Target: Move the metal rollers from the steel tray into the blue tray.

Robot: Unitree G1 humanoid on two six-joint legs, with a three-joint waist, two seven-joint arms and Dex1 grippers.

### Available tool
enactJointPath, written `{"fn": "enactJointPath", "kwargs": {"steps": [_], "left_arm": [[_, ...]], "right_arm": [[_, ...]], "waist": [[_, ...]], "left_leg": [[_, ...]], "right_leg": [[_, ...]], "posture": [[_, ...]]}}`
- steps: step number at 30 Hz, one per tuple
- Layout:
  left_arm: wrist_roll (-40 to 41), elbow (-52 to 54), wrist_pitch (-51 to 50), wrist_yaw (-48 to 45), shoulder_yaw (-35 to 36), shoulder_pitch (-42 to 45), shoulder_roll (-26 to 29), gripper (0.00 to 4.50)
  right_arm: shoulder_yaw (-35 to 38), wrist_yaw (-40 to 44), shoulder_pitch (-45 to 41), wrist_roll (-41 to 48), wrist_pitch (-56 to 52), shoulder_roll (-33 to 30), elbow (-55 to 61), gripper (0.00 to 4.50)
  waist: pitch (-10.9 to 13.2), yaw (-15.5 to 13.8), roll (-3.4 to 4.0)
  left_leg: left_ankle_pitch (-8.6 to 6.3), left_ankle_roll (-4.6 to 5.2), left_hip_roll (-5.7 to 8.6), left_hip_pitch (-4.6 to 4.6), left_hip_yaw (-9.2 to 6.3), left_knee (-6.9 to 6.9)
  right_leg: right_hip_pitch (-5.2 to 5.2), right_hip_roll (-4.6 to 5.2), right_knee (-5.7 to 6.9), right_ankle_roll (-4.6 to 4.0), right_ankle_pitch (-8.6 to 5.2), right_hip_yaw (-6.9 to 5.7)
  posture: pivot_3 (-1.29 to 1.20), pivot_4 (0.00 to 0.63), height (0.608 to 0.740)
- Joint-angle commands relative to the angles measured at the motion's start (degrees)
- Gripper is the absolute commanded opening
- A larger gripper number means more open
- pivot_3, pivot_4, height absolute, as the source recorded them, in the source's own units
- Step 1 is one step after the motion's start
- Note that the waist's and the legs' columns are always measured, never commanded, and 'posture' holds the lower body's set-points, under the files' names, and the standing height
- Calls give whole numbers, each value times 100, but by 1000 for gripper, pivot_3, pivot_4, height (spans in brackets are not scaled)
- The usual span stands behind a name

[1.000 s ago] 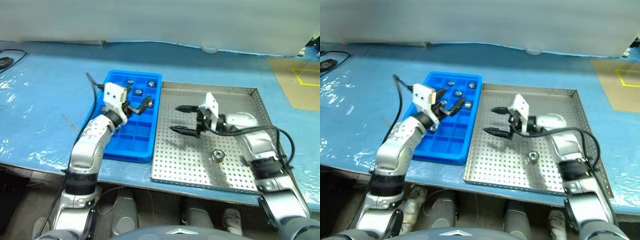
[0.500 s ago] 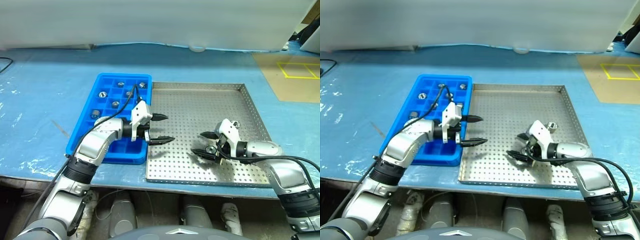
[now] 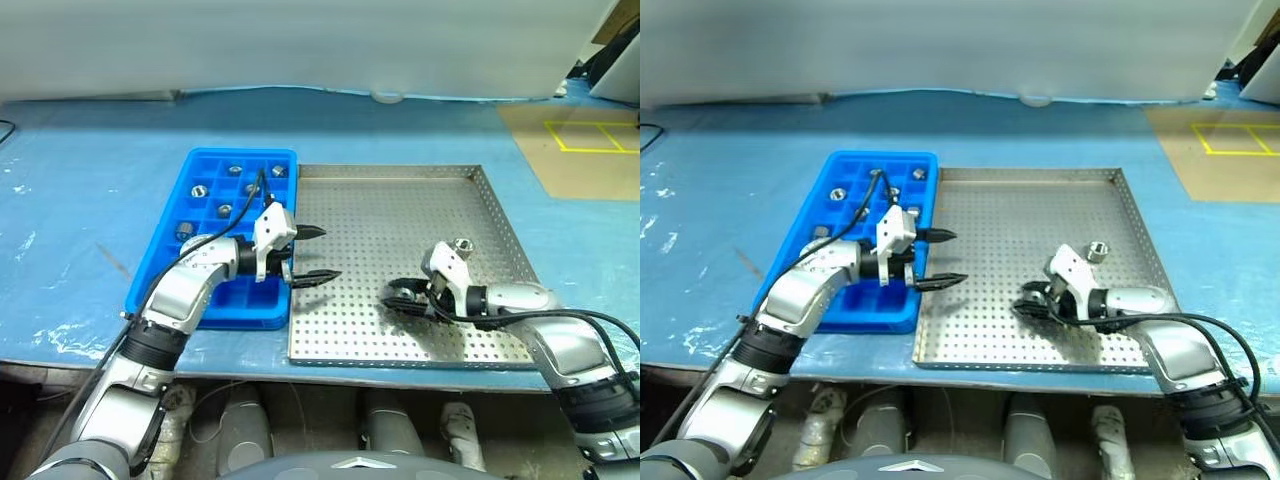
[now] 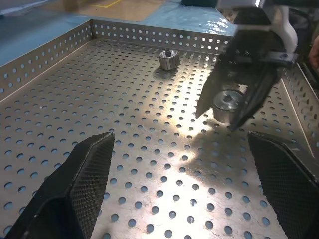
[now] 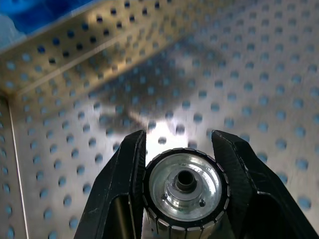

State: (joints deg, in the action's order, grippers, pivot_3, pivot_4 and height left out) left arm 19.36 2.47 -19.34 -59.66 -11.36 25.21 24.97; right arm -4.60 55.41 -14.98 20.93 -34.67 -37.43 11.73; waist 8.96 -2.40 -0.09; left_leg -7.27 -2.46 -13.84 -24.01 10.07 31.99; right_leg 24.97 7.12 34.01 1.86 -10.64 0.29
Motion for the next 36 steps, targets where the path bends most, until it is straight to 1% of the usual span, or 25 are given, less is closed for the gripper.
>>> {"fn": "enactJointPath", "kwargs": {"steps": [1,3,6,10,13,18,21,24,28,36], "left_arm": [[338,651,-313,61,348,-196,233,4500],[442,921,-465,98,476,-380,393,4500],[514,1147,-592,171,577,-527,528,4500],[462,1478,-613,544,818,-805,610,4500],[457,1704,-662,906,1076,-1072,616,4500],[319,2120,-674,1441,1428,-1817,745,4500],[316,2398,-746,1833,1678,-2192,720,4500],[124,2564,-740,2202,1807,-2476,722,4500],[96,2744,-808,2554,1906,-2702,639,4500],[52,2769,-862,3010,1912,-2783,490,4500]], "right_arm": [[10,207,-756,252,258,328,-256,1669],[-173,390,-1270,235,385,572,-620,1669],[-377,619,-1807,148,565,823,-1117,1669],[-822,881,-2611,-233,1075,1311,-2152,1669],[-969,822,-3084,-542,1524,1710,-3025,1669],[-1084,966,-3631,-902,2185,2239,-4255,1669],[-1015,759,-3991,-1113,2553,2561,-5059,1669],[-914,566,-4319,-1246,2884,2830,-5765,1669],[-792,216,-4699,-1412,3242,3147,-6577,1669],[-514,-377,-5152,-1653,3577,3574,-7553,1669]], "waist": [[0,-24,0],[0,-33,-1],[1,-73,-1],[2,-187,-3],[3,-239,-2],[4,-370,-5],[7,-483,-5],[7,-594,-4],[9,-668,-2],[11,-819,1]], "left_leg": [[1,-1,-2,1,0,-2],[1,-2,-1,1,0,-2],[4,-6,-2,0,0,-1],[11,-18,-2,-3,-1,3],[18,-30,-8,-1,-7,-1],[20,-33,-8,-5,-13,-6],[20,-33,-9,-13,-18,-10],[20,-33,-10,-14,-22,-17],[19,-34,-10,-14,-26,-22],[21,-39,-10,-19,-38,-36]], "right_leg": [[0,-1,2,0,0,-1],[2,0,10,-2,-1,-3],[5,1,18,-4,-2,-4],[23,2,55,-16,-10,-5],[29,0,76,-24,-18,-13],[30,0,76,-27,-20,-19],[34,-1,74,-33,-27,-25],[35,-1,75,-37,-30,-30],[36,-1,76,-37,-32,-33],[40,-3,76,-43,-39,-41]], "posture": [[-12,150,740],[9,150,740],[59,150,740],[145,150,740],[204,150,740],[304,150,740],[362,150,740],[391,150,740],[429,150,740],[454,150,740]]}}
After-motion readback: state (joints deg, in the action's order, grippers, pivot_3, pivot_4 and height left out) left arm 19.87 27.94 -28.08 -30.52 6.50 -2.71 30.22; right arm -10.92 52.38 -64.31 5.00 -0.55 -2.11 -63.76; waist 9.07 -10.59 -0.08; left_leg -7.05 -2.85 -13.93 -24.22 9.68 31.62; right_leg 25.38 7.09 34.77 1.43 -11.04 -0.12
